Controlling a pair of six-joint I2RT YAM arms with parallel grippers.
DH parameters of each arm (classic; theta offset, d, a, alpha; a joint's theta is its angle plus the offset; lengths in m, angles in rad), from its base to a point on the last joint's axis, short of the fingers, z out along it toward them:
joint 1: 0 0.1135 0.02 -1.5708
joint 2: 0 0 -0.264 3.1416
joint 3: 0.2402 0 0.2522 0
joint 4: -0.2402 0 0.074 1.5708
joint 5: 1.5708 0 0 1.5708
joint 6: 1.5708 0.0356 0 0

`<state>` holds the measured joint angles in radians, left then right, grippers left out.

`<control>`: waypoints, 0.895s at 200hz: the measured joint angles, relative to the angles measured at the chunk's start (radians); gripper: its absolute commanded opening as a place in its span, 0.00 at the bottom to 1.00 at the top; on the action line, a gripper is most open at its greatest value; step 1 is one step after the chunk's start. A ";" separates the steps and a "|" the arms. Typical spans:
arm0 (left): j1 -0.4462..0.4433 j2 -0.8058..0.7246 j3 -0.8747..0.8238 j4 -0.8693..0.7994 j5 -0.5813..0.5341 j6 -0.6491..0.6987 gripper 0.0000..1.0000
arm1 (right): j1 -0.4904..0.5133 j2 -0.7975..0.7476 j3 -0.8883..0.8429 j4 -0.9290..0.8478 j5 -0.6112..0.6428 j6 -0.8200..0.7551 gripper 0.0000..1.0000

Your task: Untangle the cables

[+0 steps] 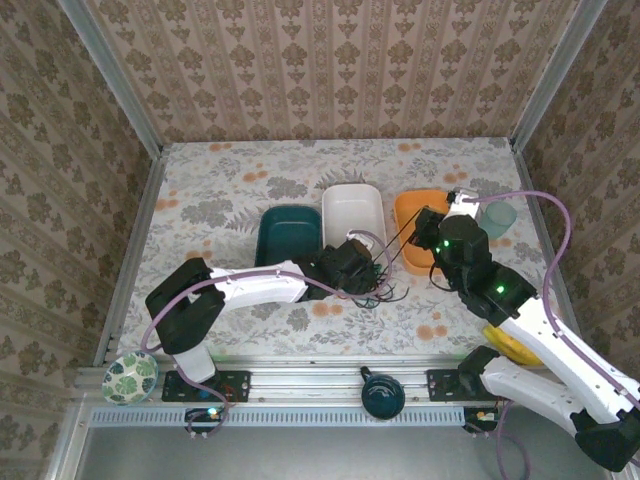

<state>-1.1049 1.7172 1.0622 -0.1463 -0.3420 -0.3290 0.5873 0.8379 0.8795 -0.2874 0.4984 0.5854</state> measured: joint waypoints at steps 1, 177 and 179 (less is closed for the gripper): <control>0.000 0.000 0.000 0.001 0.000 -0.002 0.86 | -0.002 0.000 0.002 0.000 0.000 -0.005 0.00; -0.002 0.016 -0.053 -0.019 -0.055 -0.050 0.92 | -0.288 -0.001 0.272 0.092 -0.198 -0.221 0.00; -0.002 0.016 -0.053 -0.021 -0.056 -0.050 0.92 | -0.290 -0.001 0.278 0.099 -0.200 -0.221 0.00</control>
<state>-1.1069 1.7329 1.0088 -0.1673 -0.3977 -0.3790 0.2970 0.8371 1.1576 -0.1883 0.2981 0.3645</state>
